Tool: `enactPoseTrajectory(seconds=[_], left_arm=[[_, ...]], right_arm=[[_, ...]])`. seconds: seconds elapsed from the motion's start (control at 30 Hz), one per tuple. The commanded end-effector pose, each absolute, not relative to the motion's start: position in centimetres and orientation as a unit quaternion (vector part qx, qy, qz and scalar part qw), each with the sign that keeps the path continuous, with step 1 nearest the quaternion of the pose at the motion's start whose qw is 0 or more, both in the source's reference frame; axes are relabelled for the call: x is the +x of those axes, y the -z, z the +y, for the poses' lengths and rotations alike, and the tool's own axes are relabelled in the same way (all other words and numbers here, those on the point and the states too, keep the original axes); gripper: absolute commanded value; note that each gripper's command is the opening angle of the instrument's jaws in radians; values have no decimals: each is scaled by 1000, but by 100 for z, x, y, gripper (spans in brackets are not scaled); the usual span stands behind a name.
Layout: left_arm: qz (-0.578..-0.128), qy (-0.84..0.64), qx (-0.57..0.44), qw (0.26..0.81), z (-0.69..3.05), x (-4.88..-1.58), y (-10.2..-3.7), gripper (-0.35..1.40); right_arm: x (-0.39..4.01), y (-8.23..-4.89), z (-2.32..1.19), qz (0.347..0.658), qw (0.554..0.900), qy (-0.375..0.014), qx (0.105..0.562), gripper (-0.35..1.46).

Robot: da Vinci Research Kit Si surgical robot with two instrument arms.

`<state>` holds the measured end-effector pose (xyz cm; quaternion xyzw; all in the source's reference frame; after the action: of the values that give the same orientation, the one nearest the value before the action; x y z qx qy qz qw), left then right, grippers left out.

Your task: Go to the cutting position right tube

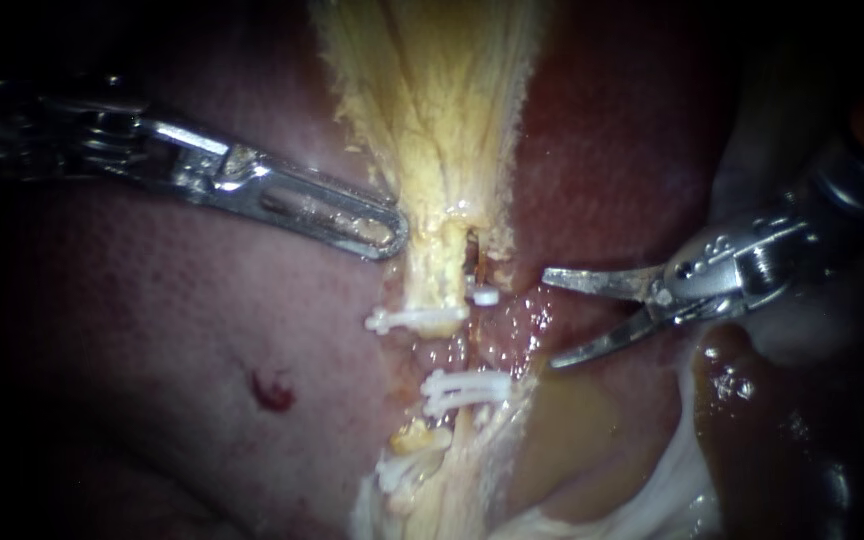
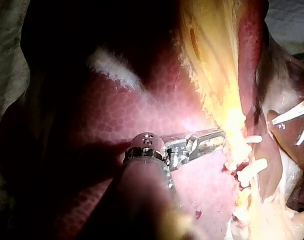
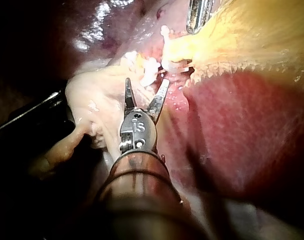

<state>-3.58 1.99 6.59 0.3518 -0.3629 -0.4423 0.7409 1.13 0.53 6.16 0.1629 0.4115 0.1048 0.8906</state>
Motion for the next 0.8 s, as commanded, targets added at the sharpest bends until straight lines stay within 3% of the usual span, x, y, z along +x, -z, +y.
enactPoseTrajectory(seconds=[0.03, 0.43, 0.8], left_arm=[[-363, 442, 353, 741, 200, -356, -656, -35], [-371, 465, 340, 728, 235, -292, -589, -35], [-371, 467, 337, 728, 231, -295, -592, -35]], right_arm=[[112, -615, 53, 411, 891, -105, 163, 144], [113, -615, 53, 411, 891, -105, 163, 144], [120, -625, 44, 415, 885, -100, 188, 144]])
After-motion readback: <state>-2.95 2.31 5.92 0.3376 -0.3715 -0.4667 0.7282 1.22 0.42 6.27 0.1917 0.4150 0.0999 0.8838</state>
